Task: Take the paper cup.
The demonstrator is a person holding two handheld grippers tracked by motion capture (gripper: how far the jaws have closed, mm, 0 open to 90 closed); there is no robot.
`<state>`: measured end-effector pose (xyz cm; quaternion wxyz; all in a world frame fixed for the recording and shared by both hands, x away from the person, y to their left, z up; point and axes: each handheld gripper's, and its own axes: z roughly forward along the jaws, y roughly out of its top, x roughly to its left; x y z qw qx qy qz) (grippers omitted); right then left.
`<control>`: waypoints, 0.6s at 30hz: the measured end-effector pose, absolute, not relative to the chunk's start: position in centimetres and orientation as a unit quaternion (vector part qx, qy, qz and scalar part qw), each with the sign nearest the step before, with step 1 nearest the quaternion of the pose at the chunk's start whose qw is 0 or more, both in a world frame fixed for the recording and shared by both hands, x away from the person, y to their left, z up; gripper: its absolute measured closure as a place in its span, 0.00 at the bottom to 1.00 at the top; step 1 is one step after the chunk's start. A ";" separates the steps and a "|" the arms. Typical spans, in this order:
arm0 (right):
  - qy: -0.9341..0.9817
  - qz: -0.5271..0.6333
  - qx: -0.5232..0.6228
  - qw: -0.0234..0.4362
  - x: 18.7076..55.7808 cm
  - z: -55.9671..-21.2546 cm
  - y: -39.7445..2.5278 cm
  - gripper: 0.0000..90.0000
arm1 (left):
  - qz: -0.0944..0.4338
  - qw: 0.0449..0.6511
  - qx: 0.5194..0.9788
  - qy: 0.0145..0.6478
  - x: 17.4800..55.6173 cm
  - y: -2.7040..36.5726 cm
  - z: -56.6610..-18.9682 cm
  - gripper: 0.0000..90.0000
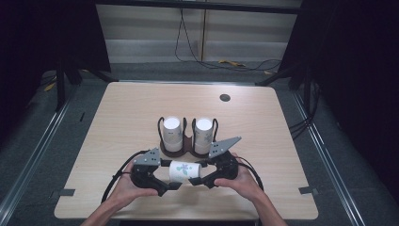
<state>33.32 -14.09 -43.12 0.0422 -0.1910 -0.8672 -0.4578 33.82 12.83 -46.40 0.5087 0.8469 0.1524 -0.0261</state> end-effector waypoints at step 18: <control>-0.840 -0.498 -0.212 0.033 33.3 -42.9 -15.1 0.42 | -0.031 0.545 0.819 0.178 34.3 13.4 -45.9 0.17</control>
